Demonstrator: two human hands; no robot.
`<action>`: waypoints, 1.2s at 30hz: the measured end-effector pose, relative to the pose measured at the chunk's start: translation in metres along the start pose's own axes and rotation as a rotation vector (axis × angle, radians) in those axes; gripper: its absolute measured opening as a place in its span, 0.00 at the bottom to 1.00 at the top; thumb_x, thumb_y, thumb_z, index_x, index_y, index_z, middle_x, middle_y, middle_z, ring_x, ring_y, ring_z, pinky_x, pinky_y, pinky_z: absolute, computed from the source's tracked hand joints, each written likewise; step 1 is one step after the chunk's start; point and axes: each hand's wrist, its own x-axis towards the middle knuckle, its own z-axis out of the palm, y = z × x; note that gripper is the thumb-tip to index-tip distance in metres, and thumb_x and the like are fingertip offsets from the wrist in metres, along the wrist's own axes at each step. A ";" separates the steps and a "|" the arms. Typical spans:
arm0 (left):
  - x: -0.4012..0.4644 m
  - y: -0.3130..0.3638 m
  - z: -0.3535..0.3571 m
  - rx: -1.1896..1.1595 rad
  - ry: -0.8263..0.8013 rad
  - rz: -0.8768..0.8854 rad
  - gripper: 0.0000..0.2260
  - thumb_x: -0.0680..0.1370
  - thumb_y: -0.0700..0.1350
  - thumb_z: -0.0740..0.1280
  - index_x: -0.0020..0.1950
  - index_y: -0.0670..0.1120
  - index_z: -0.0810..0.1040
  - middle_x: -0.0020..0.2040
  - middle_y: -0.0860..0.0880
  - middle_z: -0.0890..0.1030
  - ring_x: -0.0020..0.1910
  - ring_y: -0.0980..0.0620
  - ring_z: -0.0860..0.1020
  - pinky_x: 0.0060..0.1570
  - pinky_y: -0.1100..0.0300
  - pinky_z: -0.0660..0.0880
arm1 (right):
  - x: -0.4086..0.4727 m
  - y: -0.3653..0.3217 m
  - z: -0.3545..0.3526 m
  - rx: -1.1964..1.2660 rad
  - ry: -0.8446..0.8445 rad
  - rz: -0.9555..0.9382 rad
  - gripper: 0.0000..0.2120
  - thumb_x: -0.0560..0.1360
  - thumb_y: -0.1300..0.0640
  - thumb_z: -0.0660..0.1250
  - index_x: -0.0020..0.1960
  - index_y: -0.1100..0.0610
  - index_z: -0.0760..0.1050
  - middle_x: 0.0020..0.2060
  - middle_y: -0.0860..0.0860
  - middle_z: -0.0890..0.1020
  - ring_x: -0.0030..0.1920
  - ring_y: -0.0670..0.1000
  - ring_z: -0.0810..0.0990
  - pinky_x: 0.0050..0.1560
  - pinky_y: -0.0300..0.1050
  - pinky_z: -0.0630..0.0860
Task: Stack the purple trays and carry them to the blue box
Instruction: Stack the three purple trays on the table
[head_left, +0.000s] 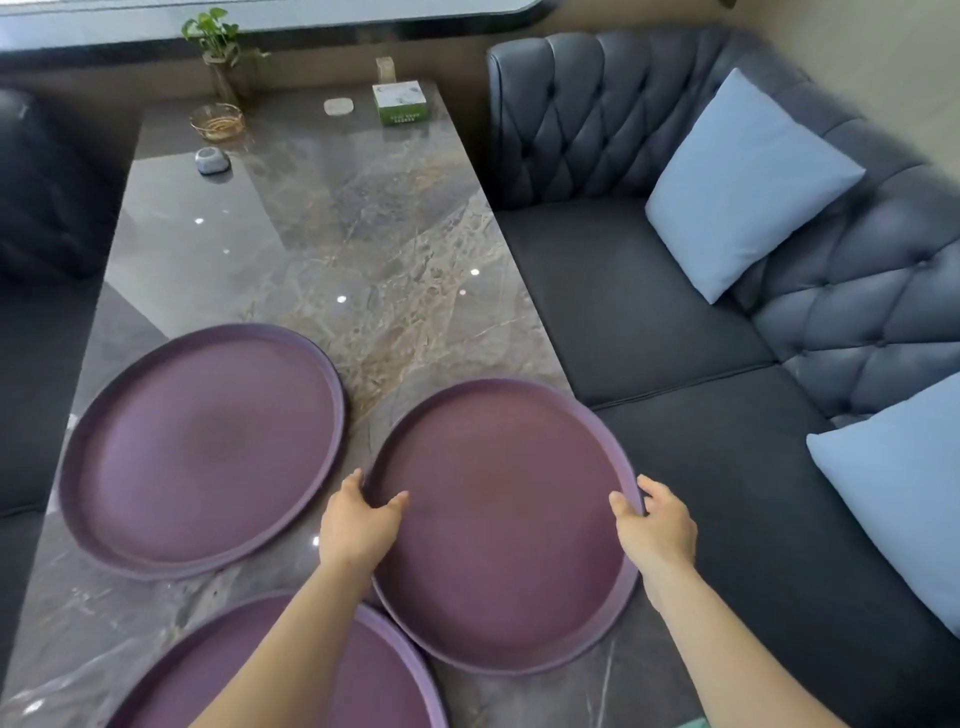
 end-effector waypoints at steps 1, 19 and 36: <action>0.002 -0.001 -0.002 -0.047 -0.006 -0.018 0.35 0.72 0.52 0.73 0.77 0.46 0.65 0.73 0.48 0.72 0.71 0.47 0.72 0.70 0.50 0.68 | -0.001 -0.002 0.002 -0.011 0.025 0.010 0.25 0.76 0.51 0.69 0.71 0.52 0.68 0.68 0.54 0.74 0.66 0.58 0.74 0.65 0.58 0.72; -0.089 -0.150 -0.167 -0.006 0.360 0.037 0.08 0.72 0.48 0.72 0.51 0.52 0.83 0.44 0.53 0.86 0.52 0.45 0.82 0.49 0.53 0.73 | -0.187 0.038 0.061 -0.122 0.173 -0.179 0.10 0.73 0.62 0.71 0.53 0.59 0.82 0.47 0.57 0.86 0.53 0.61 0.81 0.54 0.52 0.77; -0.113 -0.276 -0.200 0.142 0.306 -0.004 0.14 0.70 0.42 0.71 0.53 0.55 0.82 0.44 0.53 0.86 0.46 0.44 0.82 0.45 0.53 0.77 | -0.269 0.094 0.123 -0.391 0.154 -0.182 0.09 0.72 0.66 0.69 0.49 0.55 0.83 0.46 0.54 0.84 0.48 0.59 0.81 0.42 0.45 0.75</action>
